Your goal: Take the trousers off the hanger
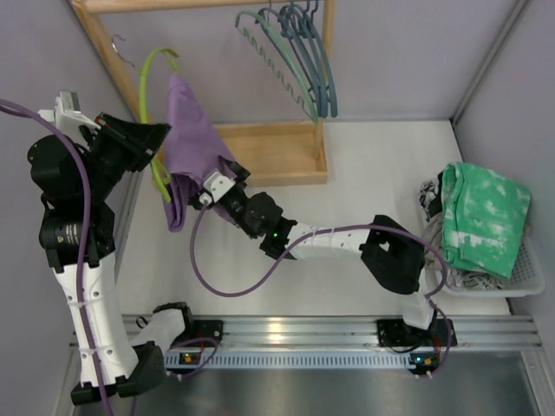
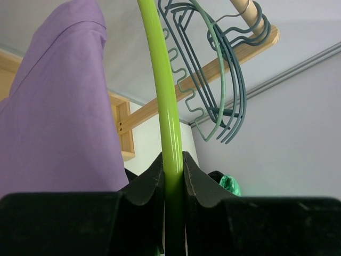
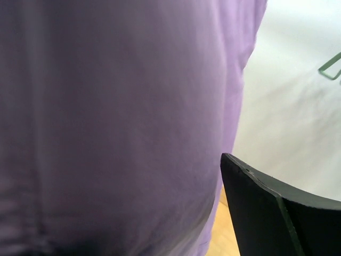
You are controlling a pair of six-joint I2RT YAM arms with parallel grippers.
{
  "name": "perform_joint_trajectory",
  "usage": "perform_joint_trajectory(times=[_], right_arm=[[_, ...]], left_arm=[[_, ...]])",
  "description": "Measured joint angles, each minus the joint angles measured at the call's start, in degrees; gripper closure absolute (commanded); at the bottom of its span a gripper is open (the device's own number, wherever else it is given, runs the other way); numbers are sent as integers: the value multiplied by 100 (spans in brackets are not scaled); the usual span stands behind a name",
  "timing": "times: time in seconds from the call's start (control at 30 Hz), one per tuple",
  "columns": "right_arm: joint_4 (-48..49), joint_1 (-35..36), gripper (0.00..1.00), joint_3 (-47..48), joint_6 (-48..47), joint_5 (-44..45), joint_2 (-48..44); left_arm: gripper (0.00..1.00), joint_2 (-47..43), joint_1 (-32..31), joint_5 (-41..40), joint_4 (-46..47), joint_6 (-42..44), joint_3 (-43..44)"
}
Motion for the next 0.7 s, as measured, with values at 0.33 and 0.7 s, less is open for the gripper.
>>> perform_joint_trajectory(times=[0.33, 0.7], right_arm=[[-319, -7, 67, 208, 238, -256, -420], [-1025, -216, 100, 466, 411, -302, -546]], left_arm=[[100, -2, 0, 46, 48, -7, -166], [100, -146, 0, 116, 284, 20, -870]])
